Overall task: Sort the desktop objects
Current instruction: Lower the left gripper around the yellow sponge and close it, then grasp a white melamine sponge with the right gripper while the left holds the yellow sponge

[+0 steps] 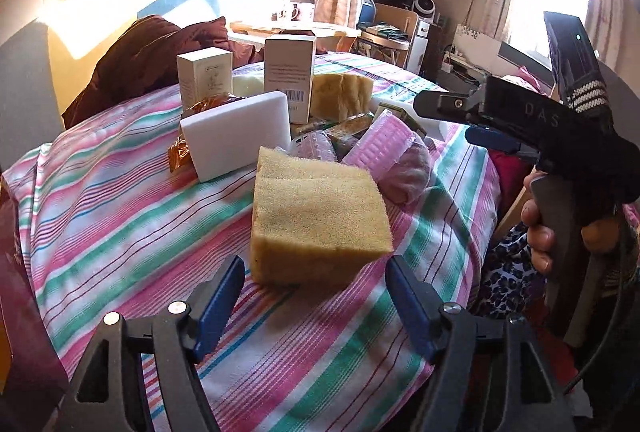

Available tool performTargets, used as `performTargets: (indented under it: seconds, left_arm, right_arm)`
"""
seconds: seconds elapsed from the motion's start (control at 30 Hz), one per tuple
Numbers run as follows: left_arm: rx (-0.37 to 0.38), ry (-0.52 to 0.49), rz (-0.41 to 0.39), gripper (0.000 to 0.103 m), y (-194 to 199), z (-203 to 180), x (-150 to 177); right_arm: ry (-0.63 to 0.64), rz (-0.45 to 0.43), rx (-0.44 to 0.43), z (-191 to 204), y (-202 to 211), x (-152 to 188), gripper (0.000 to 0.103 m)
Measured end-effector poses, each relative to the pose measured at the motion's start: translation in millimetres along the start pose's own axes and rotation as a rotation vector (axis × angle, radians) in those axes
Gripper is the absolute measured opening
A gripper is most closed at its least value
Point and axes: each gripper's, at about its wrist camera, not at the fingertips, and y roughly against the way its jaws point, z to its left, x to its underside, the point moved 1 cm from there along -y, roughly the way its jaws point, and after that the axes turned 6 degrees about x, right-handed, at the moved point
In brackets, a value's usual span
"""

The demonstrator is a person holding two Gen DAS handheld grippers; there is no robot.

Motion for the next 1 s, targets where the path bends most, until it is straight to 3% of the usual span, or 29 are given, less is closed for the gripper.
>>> performTargets:
  seconds: [0.1, 0.37, 0.53, 0.87, 1.0]
  left_arm:
    - [0.028, -0.019, 0.017, 0.074, -6, 1, 3]
    - [-0.005, -0.021, 0.029, 0.074, -22, 6, -1]
    - [-0.027, -0.014, 0.009, 0.067, -20, 6, 4]
    - [-0.235, 0.105, -0.065, 0.066, 32, 39, 31]
    - [-0.248, 0.144, -0.069, 0.067, 37, 50, 43]
  right_arm:
    - [-0.01, 0.004, 0.012, -6, -2, 0, 0.103]
    - [-0.004, 0.023, 0.024, -9, -12, 5, 0.103]
    - [-0.01, 0.032, 0.031, -14, -16, 6, 0.103]
    - [0.01, 0.043, -0.011, -1, -20, 5, 0.103]
    - [0.066, 0.018, -0.034, 20, -18, 2, 0.103]
